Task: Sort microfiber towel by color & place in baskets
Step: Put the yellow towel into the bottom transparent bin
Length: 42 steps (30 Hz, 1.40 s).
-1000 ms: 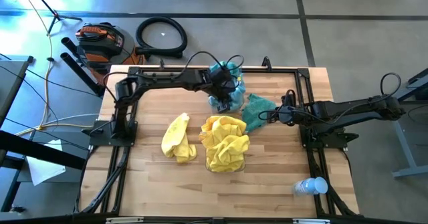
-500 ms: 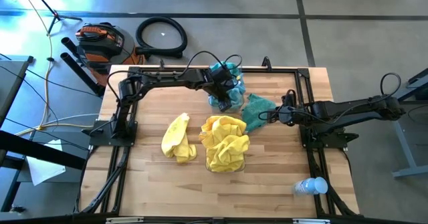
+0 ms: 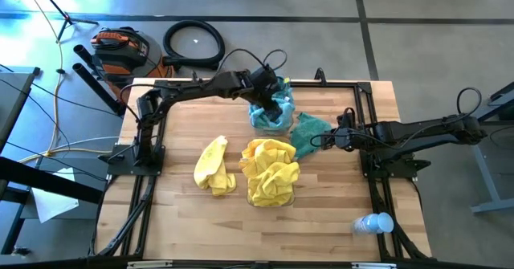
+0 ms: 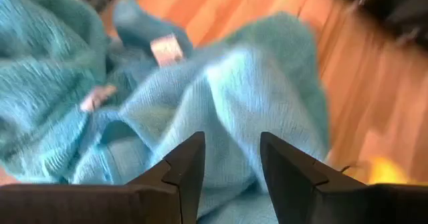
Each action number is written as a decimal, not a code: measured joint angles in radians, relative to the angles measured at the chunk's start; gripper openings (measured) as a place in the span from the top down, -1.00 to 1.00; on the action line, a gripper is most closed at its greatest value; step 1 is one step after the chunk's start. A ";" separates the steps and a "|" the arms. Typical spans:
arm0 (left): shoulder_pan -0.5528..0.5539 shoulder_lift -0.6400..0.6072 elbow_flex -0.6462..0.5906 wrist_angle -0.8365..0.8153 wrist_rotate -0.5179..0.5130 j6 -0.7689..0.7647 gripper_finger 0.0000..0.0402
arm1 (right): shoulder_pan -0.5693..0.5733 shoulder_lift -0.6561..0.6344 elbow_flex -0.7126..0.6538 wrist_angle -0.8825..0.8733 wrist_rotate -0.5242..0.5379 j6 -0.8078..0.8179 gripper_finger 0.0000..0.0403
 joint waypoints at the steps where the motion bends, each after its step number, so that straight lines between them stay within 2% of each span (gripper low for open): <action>1: 0.000 -0.001 0.013 -0.001 -0.001 -0.015 0.33 | 0.000 0.000 0.000 0.000 -0.004 -0.012 1.00; 5: -0.001 -0.008 0.051 -0.011 -0.024 -0.115 0.33 | 0.000 0.000 0.000 0.000 -0.047 -0.073 1.00; 9: -0.015 -0.009 0.051 0.002 -0.090 -0.147 0.34 | 0.000 0.000 0.000 0.000 -0.089 -0.154 1.00; 16: -0.062 0.005 0.047 -0.078 -0.179 -0.215 0.35 | 0.000 0.000 0.000 0.003 -0.096 -0.200 1.00; 19: -0.078 -0.003 0.047 -0.099 -0.180 -0.241 0.35 | 0.000 0.000 0.000 0.003 -0.099 -0.221 1.00; 24: -0.114 -0.049 0.053 -0.233 -0.198 -0.263 0.35 | 0.000 0.000 0.000 0.002 -0.145 -0.279 1.00; 29: -0.177 -0.131 0.044 -0.423 -0.288 -0.307 0.35 | 0.000 0.000 0.000 -0.002 -0.147 -0.295 1.00; 34: -0.250 -0.263 -0.076 -0.507 -0.345 -0.413 0.35 | 0.000 0.000 0.000 -0.004 -0.147 -0.325 1.00; 38: -0.314 -0.421 -0.285 -0.500 -0.376 -0.573 0.35 | 0.000 0.000 0.000 -0.004 -0.146 -0.331 1.00; 42: -0.382 -0.566 -0.517 -0.416 -0.375 -0.793 0.35 | 0.000 0.000 0.000 -0.003 -0.144 -0.331 1.00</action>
